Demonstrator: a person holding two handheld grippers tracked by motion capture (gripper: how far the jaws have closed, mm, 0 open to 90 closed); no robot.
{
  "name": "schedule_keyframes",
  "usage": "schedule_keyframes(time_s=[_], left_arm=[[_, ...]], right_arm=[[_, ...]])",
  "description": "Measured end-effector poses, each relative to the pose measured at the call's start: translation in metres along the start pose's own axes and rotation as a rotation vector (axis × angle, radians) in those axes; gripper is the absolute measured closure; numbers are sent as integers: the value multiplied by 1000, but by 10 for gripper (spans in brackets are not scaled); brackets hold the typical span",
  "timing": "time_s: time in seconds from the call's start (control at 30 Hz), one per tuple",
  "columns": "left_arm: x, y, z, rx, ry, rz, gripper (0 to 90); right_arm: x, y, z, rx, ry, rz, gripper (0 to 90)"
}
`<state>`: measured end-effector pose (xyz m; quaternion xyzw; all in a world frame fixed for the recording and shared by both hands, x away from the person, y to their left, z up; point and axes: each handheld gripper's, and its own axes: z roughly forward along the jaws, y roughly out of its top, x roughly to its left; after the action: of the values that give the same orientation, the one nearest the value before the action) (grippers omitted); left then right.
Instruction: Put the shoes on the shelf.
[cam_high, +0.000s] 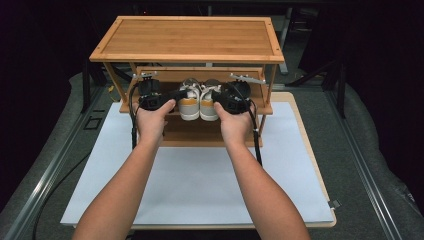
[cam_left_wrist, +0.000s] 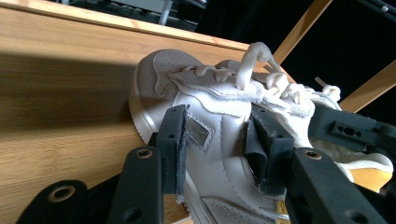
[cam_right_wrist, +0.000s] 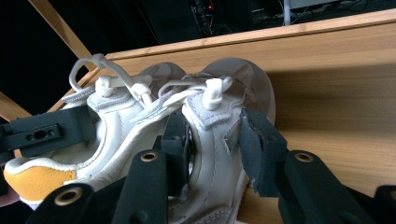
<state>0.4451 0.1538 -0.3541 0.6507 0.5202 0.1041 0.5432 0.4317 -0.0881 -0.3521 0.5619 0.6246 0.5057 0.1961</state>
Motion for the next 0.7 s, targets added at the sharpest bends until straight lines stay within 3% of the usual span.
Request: schedule_keyframes(time_s=[0.1,0.3,0.43,0.7], left_arm=[[0,2,0,12,5,-1,580],[-3,8,-4,3,-6,-6,556],[-5,12,-7,-2,-18,12,556],[-11,10,-18,-25,-19,51,583]], right_arm=[[0,0,-1,14,-6,-13,623],[0,4,-1,28,-17,5,582],[-1,6,-2,29,11,19,577],[0,8,-15,8,19,0,583]])
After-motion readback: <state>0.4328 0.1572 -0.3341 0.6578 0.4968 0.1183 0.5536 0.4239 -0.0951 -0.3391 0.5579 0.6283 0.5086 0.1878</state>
